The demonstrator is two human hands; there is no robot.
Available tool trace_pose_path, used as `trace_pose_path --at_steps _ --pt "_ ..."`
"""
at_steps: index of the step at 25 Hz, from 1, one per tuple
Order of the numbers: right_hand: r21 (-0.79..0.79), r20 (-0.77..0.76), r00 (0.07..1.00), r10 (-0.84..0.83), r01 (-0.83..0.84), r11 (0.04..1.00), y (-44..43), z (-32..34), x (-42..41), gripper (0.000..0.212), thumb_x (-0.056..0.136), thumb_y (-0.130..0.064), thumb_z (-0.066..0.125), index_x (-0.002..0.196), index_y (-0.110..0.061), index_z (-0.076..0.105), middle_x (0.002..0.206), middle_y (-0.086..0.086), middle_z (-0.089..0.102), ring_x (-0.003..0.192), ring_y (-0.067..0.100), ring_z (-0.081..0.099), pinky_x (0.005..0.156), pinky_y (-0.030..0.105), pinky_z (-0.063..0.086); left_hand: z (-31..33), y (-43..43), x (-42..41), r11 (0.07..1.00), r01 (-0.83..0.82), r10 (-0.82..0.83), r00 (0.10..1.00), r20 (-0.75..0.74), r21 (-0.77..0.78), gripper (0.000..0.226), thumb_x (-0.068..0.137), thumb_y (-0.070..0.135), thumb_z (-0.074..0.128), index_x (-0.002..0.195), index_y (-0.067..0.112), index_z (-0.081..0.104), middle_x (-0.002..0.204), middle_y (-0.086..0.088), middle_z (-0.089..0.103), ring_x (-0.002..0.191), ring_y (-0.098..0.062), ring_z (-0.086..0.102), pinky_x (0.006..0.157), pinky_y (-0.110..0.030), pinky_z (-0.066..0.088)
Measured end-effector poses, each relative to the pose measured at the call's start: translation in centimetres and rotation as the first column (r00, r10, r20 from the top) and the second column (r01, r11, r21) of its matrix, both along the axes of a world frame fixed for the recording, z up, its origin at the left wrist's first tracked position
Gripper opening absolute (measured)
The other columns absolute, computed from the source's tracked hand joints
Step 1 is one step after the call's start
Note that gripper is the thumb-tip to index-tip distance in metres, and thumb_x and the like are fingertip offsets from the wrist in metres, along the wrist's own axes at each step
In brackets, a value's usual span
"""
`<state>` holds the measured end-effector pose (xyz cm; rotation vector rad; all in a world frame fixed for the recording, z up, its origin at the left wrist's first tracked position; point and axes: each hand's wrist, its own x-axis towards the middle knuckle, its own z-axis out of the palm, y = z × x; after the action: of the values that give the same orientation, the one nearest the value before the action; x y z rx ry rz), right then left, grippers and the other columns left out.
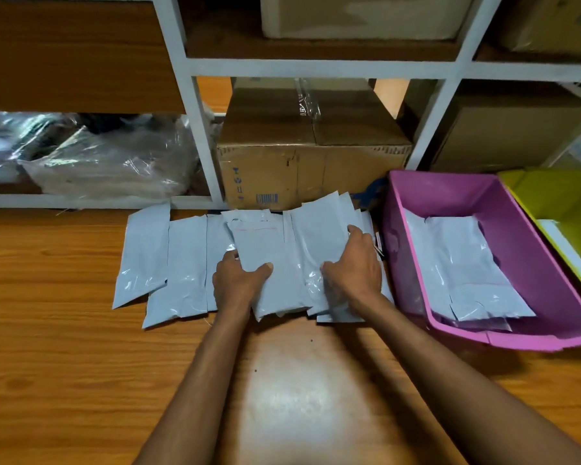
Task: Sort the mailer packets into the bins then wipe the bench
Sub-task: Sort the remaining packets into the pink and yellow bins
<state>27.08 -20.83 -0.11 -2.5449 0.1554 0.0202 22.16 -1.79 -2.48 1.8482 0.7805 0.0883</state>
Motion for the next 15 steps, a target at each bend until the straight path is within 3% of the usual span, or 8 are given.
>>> trace_pose_path --at_steps 3,5,8,11,13,15 --pt "0.139 0.020 0.999 0.027 -0.029 0.990 0.0 0.7 0.2 0.026 0.081 -0.012 0.065 0.105 -0.015 0.057 0.111 0.007 0.058 0.095 0.028 0.061 0.066 0.032 0.045 1.0 -0.4 -0.1 0.997 0.017 -0.011 0.997 0.082 -0.070 0.027 0.080 0.032 0.080 0.097 0.030 0.059 0.096 0.011 0.068 0.097 -0.019 0.068 0.086 -0.040 0.058" --pt "0.186 0.054 0.997 0.054 -0.064 0.980 -0.2 1.6 -0.2 0.016 0.081 -0.013 0.061 0.096 -0.016 0.056 0.102 0.005 0.061 0.085 0.025 0.060 0.061 0.033 0.046 1.6 -0.8 -0.3 0.993 0.047 -0.031 0.989 0.142 -0.108 0.018 0.089 0.028 0.074 0.099 0.029 0.059 0.101 0.008 0.067 0.099 -0.019 0.067 0.088 -0.040 0.057" --pt "0.322 0.102 0.992 0.074 -0.104 0.941 -1.2 3.9 -1.4 0.016 0.084 -0.017 0.061 0.099 -0.023 0.060 0.100 -0.006 0.069 0.086 0.018 0.066 0.070 0.040 0.059 3.4 -1.2 -1.1 0.981 0.056 -0.019 0.980 0.199 -0.184 0.020 0.094 0.029 0.071 0.109 0.026 0.058 0.109 0.002 0.068 0.103 -0.022 0.068 0.092 -0.045 0.058" --pt "0.421 0.164 0.985 0.054 -0.119 0.899 -3.4 6.8 -2.7 0.022 0.088 -0.021 0.068 0.106 -0.031 0.059 0.101 -0.016 0.067 0.090 0.005 0.065 0.072 0.027 0.055 6.0 -1.7 -2.4 0.947 0.058 0.030 0.964 0.266 -0.316 0.029 0.095 0.028 0.072 0.117 0.030 0.054 0.112 -0.003 0.072 0.097 -0.024 0.074 0.085 -0.049 0.062" --pt "0.458 0.186 0.982 0.041 -0.124 0.880 -5.1 8.7 -3.6 0.025 0.092 -0.026 0.071 0.112 -0.029 0.057 0.105 -0.015 0.065 0.093 0.002 0.063 0.076 0.024 0.055 8.1 -2.2 -3.2 0.934 0.077 0.038 0.949 0.312 -0.349 0.039 0.094 0.026 0.074 0.126 0.029 0.051 0.111 0.000 0.073 0.092 -0.019 0.077 0.073 -0.040 0.064" --pt "0.508 0.195 0.981 0.010 -0.109 0.854 -7.1 10.2 -4.5 0.029 0.093 -0.027 0.071 0.119 -0.027 0.058 0.113 -0.012 0.067 0.100 0.007 0.066 0.083 0.031 0.059 10.1 -3.1 -3.9 0.931 0.117 0.019 0.931 0.366 -0.347 0.043 0.093 0.024 0.075 0.129 0.027 0.052 0.109 0.003 0.075 0.087 -0.014 0.077 0.064 -0.030 0.062"
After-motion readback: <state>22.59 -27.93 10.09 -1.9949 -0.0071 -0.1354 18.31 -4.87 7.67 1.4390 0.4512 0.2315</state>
